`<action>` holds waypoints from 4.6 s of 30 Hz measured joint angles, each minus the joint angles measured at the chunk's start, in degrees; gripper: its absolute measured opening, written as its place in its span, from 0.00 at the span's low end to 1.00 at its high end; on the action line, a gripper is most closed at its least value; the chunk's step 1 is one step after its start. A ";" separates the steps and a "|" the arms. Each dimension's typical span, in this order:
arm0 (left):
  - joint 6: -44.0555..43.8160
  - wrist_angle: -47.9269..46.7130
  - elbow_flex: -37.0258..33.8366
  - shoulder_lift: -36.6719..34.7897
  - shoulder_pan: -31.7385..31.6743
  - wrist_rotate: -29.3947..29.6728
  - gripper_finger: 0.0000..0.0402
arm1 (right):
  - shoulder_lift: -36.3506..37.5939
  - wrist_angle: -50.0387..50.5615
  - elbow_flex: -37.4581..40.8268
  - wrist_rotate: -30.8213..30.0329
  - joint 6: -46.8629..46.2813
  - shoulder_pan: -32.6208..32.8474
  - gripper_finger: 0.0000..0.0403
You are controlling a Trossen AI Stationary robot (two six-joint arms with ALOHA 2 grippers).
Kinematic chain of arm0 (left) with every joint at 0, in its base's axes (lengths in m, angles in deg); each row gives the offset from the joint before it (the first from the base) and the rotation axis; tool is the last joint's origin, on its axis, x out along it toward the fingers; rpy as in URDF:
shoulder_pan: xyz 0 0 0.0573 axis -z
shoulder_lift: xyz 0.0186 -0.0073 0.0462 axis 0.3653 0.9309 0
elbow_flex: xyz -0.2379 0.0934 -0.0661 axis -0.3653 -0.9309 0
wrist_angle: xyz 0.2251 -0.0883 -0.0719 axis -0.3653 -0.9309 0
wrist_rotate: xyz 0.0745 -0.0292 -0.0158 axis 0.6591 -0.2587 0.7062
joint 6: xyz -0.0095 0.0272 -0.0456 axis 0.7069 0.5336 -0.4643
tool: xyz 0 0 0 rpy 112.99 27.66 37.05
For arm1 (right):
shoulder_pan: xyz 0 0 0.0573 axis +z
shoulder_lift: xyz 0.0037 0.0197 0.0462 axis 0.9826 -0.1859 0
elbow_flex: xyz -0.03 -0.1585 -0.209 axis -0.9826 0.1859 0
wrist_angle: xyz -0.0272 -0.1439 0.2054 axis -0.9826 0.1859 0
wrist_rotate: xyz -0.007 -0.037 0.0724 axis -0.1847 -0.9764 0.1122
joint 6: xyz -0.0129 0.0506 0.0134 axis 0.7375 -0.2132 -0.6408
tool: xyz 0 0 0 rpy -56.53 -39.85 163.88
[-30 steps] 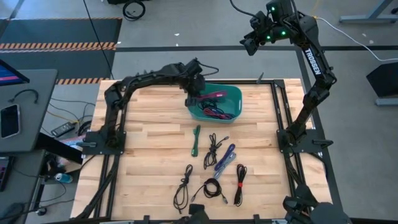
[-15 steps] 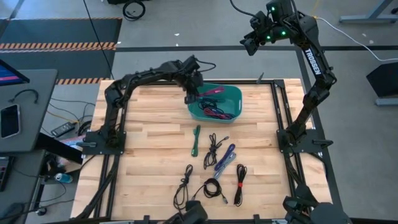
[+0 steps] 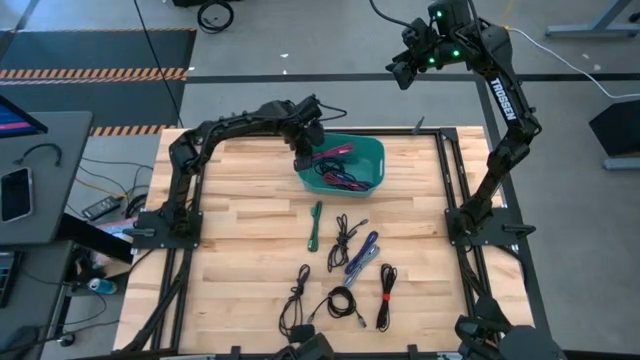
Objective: Pick and place USB-C Cables
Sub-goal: Put the pink charger cable into the light blue bin
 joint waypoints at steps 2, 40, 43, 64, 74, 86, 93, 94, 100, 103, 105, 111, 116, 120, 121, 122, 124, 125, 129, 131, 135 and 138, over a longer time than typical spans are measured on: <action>0.76 0.53 0.00 0.00 -0.03 0.06 0.02 | 0.00 0.00 0.00 -0.02 0.01 0.00 0.42; 6.57 -0.96 -0.02 0.00 1.12 5.89 0.02 | 0.00 0.13 0.00 0.08 1.08 0.00 0.42; 5.71 -1.01 -0.02 0.35 -0.79 5.95 0.02 | 0.00 0.11 0.00 0.07 0.98 0.00 0.42; 9.18 -1.25 -0.05 6.56 1.33 13.41 0.09 | 0.00 0.07 0.00 0.00 0.99 0.33 0.42; 9.91 -5.32 8.01 5.97 4.88 24.15 0.15 | 0.00 0.07 0.00 -0.02 1.30 0.33 0.42; 4.08 -11.18 33.31 5.64 6.32 12.52 0.15 | 0.00 0.31 0.00 -0.02 1.53 0.33 0.42; -0.33 -18.00 33.24 6.99 6.30 12.25 0.10 | 0.00 2.10 0.00 -0.03 2.45 0.33 0.42; -1.43 -18.70 33.19 7.41 6.38 12.24 0.09 | 0.00 2.27 0.00 -0.02 2.59 0.33 0.42; -9.08 -20.42 33.22 8.43 6.92 10.46 0.05 | 0.00 3.21 0.00 -0.03 3.04 0.33 0.42; -13.12 -19.04 30.97 8.61 7.10 8.72 0.04 | 0.00 3.21 0.00 -0.04 3.31 0.33 0.42; -16.56 -18.32 28.62 8.59 7.43 8.70 0.04 | 0.00 3.21 0.00 -0.02 3.91 0.33 0.42; -24.27 -18.02 19.94 8.66 8.48 8.76 0.05 | 0.00 3.21 0.00 -0.02 4.55 0.33 0.42; -23.80 -17.28 14.54 8.68 9.89 8.78 0.09 | 0.00 3.23 0.00 -0.02 5.59 0.33 0.42; -24.06 -16.06 12.97 8.68 10.77 8.70 0.18 | 0.00 3.23 0.00 -0.01 6.10 0.33 0.42; -24.06 -16.00 12.92 8.68 10.96 8.71 0.21 | 0.00 3.23 0.00 -0.02 6.26 0.33 0.42; -24.04 -15.75 12.92 8.68 11.13 8.80 0.25 | 0.00 3.23 0.00 -0.02 6.49 0.33 0.42; -24.05 -15.05 12.92 8.68 11.34 8.92 0.33 | 0.00 3.23 0.00 0.00 7.01 0.33 0.42; -24.01 -14.68 12.92 8.66 11.52 9.31 0.37 | 0.00 3.23 0.00 0.00 7.14 0.33 0.42; -24.01 -12.87 12.92 8.66 11.66 13.60 0.50 | 0.00 3.23 0.00 0.29 7.52 0.33 0.42; -24.03 -12.64 12.92 8.66 11.61 14.51 0.54 | 0.00 3.25 0.00 0.31 7.54 0.33 0.42; -24.05 -12.78 12.92 8.66 11.40 14.59 0.58 | 0.00 3.54 0.00 0.31 7.73 0.33 0.42; -24.10 -12.88 12.92 8.66 11.44 14.52 0.58 | 0.00 3.65 0.00 0.31 7.98 0.33 0.42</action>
